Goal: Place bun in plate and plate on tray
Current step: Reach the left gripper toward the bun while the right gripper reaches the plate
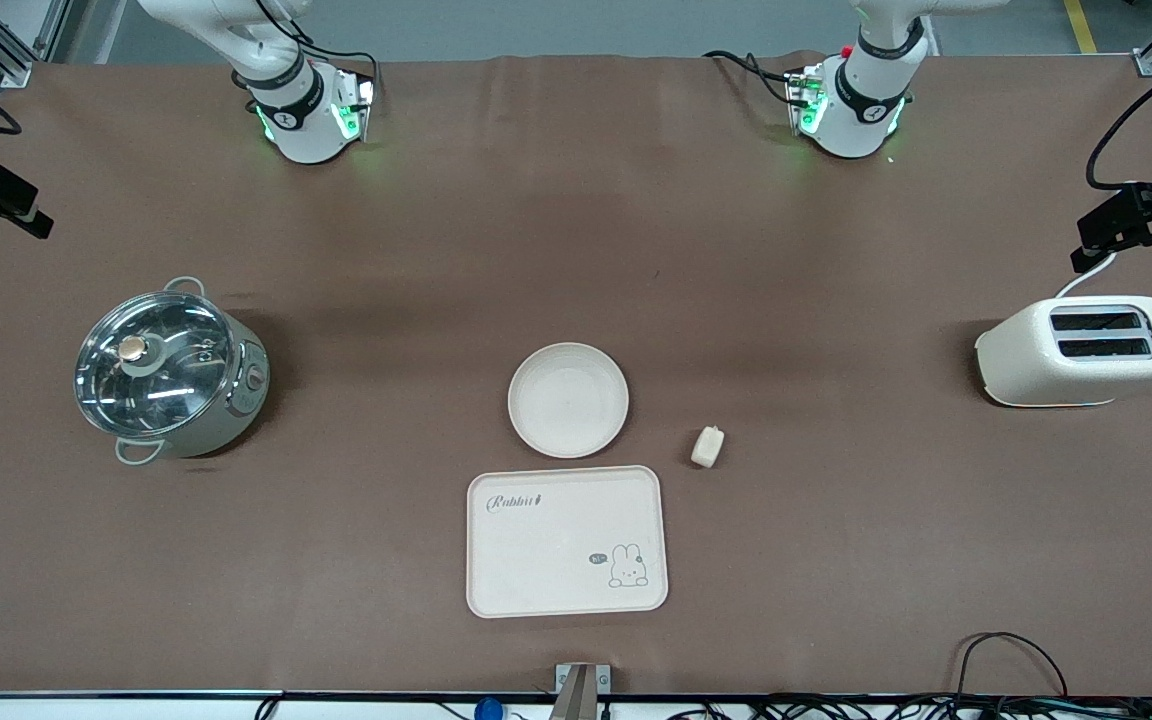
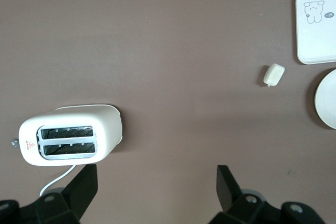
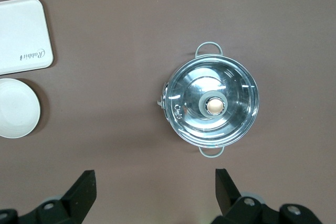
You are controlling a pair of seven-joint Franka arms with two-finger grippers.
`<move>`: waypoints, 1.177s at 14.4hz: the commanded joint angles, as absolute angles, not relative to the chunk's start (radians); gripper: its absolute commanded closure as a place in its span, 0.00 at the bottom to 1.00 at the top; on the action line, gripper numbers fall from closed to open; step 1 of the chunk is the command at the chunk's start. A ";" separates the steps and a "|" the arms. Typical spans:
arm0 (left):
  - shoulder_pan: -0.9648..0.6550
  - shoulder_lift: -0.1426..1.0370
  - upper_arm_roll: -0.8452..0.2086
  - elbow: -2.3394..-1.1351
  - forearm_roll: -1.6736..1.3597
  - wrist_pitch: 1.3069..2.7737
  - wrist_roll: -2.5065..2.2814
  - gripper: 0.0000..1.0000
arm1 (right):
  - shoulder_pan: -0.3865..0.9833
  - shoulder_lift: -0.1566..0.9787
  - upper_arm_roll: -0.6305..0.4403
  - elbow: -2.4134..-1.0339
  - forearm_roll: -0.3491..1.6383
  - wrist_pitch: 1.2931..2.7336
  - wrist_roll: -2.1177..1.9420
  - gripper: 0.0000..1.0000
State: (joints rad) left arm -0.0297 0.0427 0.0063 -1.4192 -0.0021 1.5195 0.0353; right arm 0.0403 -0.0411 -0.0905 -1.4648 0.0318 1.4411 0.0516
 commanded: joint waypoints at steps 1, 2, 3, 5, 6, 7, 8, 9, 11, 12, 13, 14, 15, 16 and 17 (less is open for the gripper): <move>-0.028 0.049 0.015 -1.396 -0.023 1.522 0.025 0.00 | 0.035 -0.060 -0.089 -1.491 0.044 1.456 0.061 0.00; -0.029 0.049 0.017 -1.393 -0.021 1.522 0.018 0.00 | 0.035 -0.060 -0.089 -1.491 0.044 1.456 0.061 0.00; -0.031 0.046 0.017 -1.393 -0.021 1.522 0.012 0.00 | 0.035 -0.060 -0.089 -1.490 0.046 1.457 0.061 0.00; -0.031 0.044 0.014 -1.397 -0.018 1.519 0.015 0.00 | 0.040 -0.058 -0.087 -1.488 0.049 1.465 0.063 0.00; -0.044 0.058 0.011 -1.404 -0.020 1.516 0.012 0.00 | 0.040 -0.058 -0.087 -1.488 0.058 1.471 0.064 0.00; -0.046 0.063 0.000 -1.431 -0.028 1.499 0.005 0.00 | 0.031 -0.051 -0.089 -1.491 0.078 1.476 0.064 0.00; -0.052 0.072 -0.024 -1.451 -0.041 1.506 -0.023 0.00 | 0.029 -0.023 -0.090 -1.496 0.098 1.477 0.064 0.00; -0.058 0.092 -0.038 -1.454 -0.063 1.532 -0.073 0.00 | 0.028 0.001 -0.091 -1.523 0.121 1.498 0.066 0.00; -0.089 0.170 -0.089 -1.451 -0.080 1.590 -0.197 0.00 | 0.061 0.015 -0.084 -1.648 0.155 1.666 0.072 0.00; -0.112 0.219 -0.107 -1.451 -0.080 1.638 -0.251 0.00 | 0.093 0.038 -0.086 -1.695 0.178 1.739 0.096 0.00; -0.142 0.260 -0.115 -1.451 -0.078 1.678 -0.291 0.00 | 0.112 0.085 -0.084 -1.713 0.190 1.790 0.133 0.00; -0.175 0.309 -0.115 -1.451 -0.078 1.728 -0.320 0.00 | 0.127 0.139 -0.084 -1.715 0.224 1.824 0.147 0.00; -0.208 0.366 -0.115 -1.451 -0.075 1.796 -0.331 0.00 | 0.139 0.179 -0.084 -1.715 0.286 1.839 0.147 0.00; -0.234 0.423 -0.115 -1.451 -0.077 1.860 -0.331 0.00 | 0.144 0.217 -0.084 -1.717 0.349 1.854 0.149 0.00; -0.248 0.495 -0.117 -1.454 -0.074 1.953 -0.316 0.00 | 0.155 0.262 -0.086 -1.718 0.398 1.879 0.150 0.00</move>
